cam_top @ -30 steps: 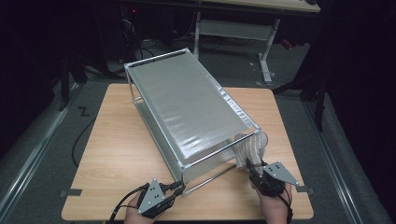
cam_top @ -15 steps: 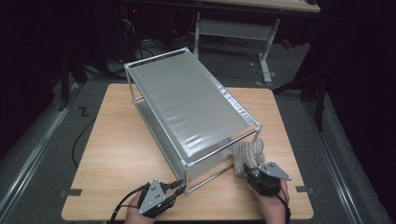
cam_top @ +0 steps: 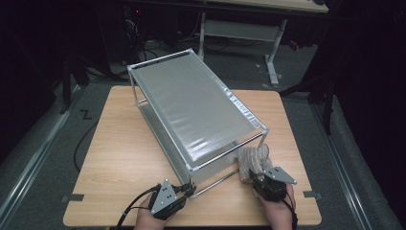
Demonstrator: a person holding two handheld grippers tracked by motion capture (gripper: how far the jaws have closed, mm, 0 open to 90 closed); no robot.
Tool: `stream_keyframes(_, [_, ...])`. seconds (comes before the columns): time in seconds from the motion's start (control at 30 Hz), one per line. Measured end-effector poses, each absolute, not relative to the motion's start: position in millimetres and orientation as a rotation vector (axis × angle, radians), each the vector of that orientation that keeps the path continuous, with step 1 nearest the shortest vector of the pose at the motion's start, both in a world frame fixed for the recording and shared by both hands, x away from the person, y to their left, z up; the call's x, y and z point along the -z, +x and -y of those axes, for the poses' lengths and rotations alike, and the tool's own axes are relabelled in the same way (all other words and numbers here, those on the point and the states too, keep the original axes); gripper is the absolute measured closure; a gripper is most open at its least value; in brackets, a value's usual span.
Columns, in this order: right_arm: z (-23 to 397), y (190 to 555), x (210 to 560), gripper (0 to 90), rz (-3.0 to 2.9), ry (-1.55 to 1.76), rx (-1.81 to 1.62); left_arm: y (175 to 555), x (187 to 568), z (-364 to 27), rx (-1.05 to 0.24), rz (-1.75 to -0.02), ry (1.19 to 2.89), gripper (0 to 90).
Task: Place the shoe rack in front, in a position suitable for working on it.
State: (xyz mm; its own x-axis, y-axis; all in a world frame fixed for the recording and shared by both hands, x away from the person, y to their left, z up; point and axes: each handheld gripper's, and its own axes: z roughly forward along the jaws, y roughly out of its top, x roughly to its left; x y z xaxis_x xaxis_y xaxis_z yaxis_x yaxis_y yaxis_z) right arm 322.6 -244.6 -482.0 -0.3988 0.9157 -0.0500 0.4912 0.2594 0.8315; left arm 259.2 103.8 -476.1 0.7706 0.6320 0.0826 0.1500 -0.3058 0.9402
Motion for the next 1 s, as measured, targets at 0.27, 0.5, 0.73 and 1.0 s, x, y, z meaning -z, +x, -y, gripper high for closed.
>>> stream_keyframes(0.27, [245, 324, 488, 63.2, -2.049, 1.296, -0.990, 259, 476, -106, -0.539, -0.590, 1.856, 79.5])
stream_keyframes(0.5, [249, 321, 480, 63.4, -1.988, 1.286, -1.033, 257, 477, -106, -0.531, -0.590, 1.847, 79.5])
stream_keyframes(0.73, [255, 313, 456, 63.4, -1.854, 1.234, -1.111, 254, 477, -107, -0.527, -0.586, 1.838, 79.4])
stream_keyframes(1.0, [254, 299, 423, 63.4, -1.702, 1.136, -1.204, 250, 477, -112, -0.547, -0.572, 1.848, 79.0])
